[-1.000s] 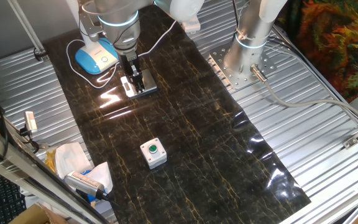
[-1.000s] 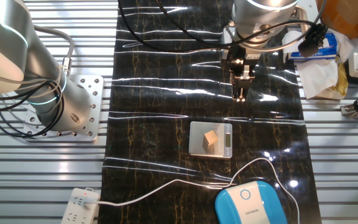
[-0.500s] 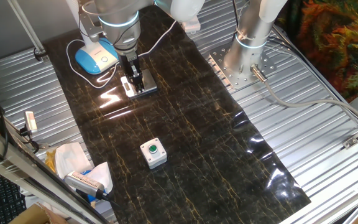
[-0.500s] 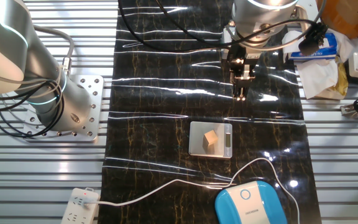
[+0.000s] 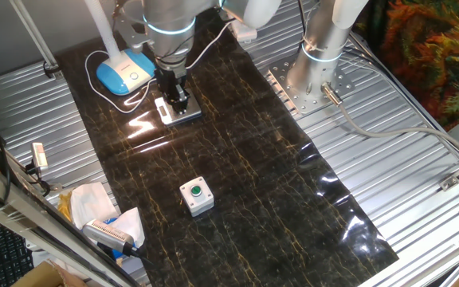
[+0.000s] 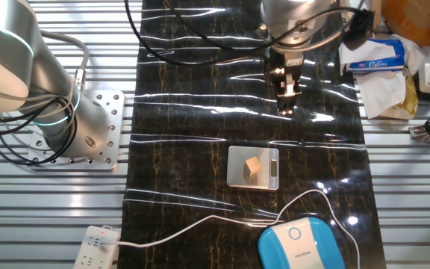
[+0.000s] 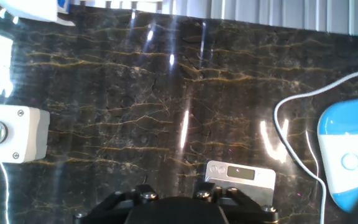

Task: Turn off the desk lamp by pressing the button

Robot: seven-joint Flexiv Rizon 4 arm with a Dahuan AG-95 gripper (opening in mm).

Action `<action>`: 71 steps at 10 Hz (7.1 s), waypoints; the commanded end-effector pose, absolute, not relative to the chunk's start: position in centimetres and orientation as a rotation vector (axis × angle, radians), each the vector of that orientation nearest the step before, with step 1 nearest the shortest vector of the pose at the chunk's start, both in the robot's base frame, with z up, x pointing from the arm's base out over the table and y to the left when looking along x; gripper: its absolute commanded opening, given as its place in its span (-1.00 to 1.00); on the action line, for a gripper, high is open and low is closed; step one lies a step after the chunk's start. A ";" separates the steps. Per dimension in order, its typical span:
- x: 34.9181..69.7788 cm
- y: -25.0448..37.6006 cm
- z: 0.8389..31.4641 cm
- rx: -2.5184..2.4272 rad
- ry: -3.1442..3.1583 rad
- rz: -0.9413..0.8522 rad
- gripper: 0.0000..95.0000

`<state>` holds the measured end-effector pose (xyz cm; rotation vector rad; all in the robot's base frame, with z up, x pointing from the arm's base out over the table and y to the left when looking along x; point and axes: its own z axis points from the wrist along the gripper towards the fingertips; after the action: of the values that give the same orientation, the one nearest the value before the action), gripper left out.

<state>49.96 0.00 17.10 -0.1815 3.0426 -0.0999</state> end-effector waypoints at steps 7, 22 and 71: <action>50.0 0.0 17.1 -0.337 3.090 -0.188 -0.20; 50.6 -6.6 18.8 -0.424 3.093 -0.172 -0.20; 53.6 -22.6 3.9 -0.226 3.072 -0.114 0.60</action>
<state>53.57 -22.61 4.01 -0.2271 3.0731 -0.1170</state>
